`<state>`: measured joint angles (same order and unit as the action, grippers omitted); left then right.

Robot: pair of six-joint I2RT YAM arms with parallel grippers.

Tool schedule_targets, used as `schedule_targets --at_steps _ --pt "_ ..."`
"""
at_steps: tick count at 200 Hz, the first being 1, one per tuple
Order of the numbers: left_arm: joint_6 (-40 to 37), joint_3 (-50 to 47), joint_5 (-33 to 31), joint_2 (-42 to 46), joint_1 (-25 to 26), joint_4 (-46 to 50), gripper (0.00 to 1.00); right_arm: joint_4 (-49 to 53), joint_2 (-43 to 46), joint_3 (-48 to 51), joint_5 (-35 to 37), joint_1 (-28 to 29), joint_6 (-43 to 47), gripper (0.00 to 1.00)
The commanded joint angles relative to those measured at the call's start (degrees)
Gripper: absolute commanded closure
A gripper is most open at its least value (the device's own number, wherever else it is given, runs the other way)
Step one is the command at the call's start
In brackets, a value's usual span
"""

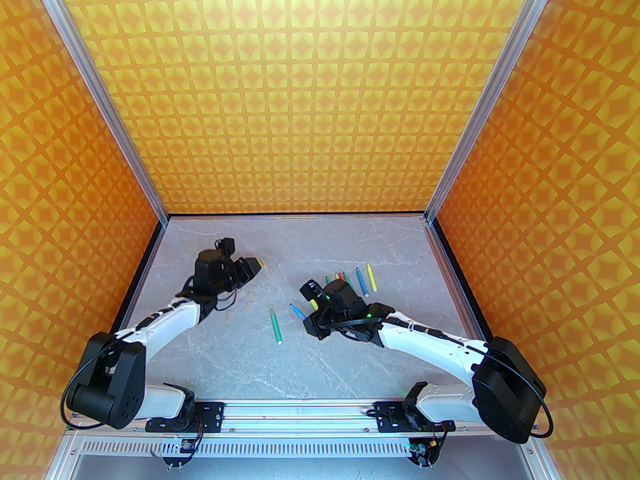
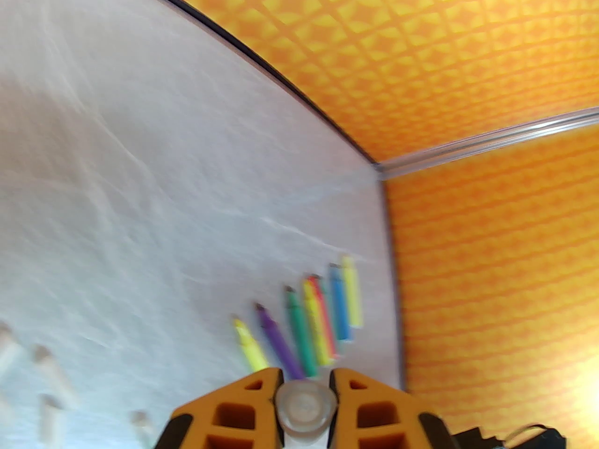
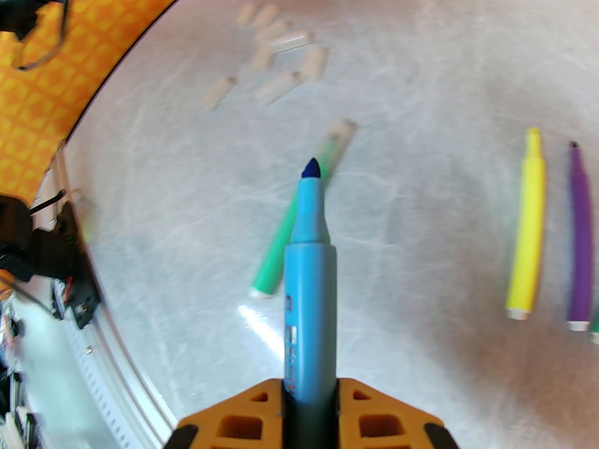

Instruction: Open the pen caps

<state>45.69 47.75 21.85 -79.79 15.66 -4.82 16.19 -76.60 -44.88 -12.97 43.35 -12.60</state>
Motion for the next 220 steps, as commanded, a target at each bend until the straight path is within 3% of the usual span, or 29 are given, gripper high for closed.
schedule_targets --at_steps 1,38,72,149,220 --pt "-13.42 4.73 -8.69 0.85 -0.46 21.54 1.00 -0.38 -3.03 -3.10 6.12 0.06 0.63 1.00" --pt "-21.61 12.48 -13.39 -4.93 -0.45 34.57 1.00 -1.72 -10.77 -7.62 9.68 0.06 0.25 1.00" --pt "-25.38 17.14 -16.69 -11.00 -0.46 39.96 1.00 -1.97 -16.96 -11.05 13.37 0.06 0.03 1.00" --pt "-29.10 23.94 -20.86 -23.01 -0.57 42.55 1.00 -4.57 -24.33 -12.07 16.81 0.06 0.03 1.00" --pt "-30.66 26.73 -22.71 -28.38 -1.41 43.85 1.00 -5.33 -27.15 -12.46 17.33 -0.02 -0.10 1.00"
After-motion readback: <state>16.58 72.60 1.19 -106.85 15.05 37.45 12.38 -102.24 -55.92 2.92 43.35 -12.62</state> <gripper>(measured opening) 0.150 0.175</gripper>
